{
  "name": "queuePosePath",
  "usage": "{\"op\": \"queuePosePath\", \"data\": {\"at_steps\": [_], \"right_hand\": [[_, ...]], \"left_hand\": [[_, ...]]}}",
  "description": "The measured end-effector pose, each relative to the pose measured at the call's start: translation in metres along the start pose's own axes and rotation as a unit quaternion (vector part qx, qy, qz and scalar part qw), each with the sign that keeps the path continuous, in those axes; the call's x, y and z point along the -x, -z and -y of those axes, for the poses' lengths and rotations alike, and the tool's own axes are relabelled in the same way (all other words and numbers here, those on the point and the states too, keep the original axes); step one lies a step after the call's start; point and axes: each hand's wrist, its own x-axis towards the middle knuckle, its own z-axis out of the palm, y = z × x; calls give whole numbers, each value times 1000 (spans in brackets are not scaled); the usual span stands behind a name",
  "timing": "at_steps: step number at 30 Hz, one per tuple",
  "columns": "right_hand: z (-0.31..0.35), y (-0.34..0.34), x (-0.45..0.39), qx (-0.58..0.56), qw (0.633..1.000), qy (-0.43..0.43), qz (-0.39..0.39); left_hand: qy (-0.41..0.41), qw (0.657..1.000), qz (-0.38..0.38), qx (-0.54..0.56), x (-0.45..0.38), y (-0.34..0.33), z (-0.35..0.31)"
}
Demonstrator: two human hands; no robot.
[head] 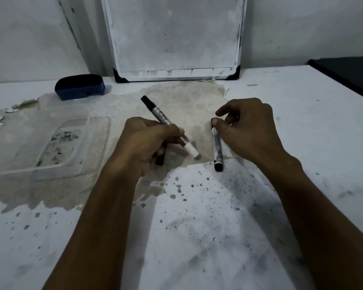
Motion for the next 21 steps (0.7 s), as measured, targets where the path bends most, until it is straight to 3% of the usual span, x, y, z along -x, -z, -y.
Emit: {"op": "queuePosePath", "data": {"at_steps": [21], "right_hand": [[3,0,2,-3,1000,8,-3]], "left_hand": [[-37,993,-109,-33,-1,-6,7]]}}
